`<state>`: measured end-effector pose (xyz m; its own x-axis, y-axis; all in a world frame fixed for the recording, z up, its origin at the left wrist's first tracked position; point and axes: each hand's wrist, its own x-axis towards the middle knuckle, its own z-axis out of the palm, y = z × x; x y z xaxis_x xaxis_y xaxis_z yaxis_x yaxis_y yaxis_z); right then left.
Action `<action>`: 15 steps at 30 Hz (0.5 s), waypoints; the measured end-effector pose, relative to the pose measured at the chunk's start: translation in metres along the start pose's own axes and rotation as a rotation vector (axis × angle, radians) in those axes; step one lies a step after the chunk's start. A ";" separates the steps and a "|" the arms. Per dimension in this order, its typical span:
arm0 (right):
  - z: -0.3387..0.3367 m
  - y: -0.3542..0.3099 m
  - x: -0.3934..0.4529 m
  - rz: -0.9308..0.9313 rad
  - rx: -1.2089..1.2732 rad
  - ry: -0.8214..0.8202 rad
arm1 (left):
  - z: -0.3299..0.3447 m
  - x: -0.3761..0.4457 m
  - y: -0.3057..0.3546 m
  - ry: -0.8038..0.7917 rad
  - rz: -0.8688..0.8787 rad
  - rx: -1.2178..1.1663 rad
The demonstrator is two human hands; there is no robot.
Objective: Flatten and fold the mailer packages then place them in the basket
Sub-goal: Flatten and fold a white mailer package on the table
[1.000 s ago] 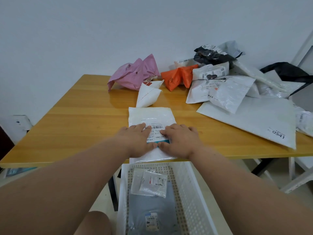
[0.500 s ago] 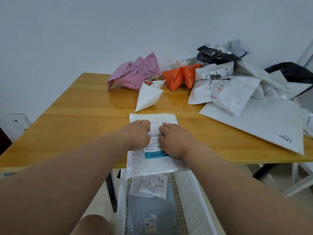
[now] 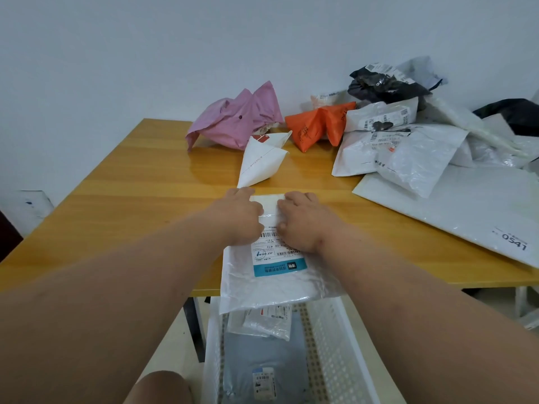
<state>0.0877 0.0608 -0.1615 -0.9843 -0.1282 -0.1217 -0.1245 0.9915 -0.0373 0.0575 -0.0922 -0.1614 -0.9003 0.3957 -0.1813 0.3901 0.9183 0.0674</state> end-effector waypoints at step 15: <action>0.005 0.000 0.014 0.002 0.049 -0.018 | 0.001 0.005 -0.002 -0.053 0.019 -0.042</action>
<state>0.0749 0.0591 -0.1681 -0.9821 -0.1267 -0.1395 -0.1155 0.9896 -0.0859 0.0518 -0.0922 -0.1632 -0.8810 0.4129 -0.2309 0.3974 0.9108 0.1122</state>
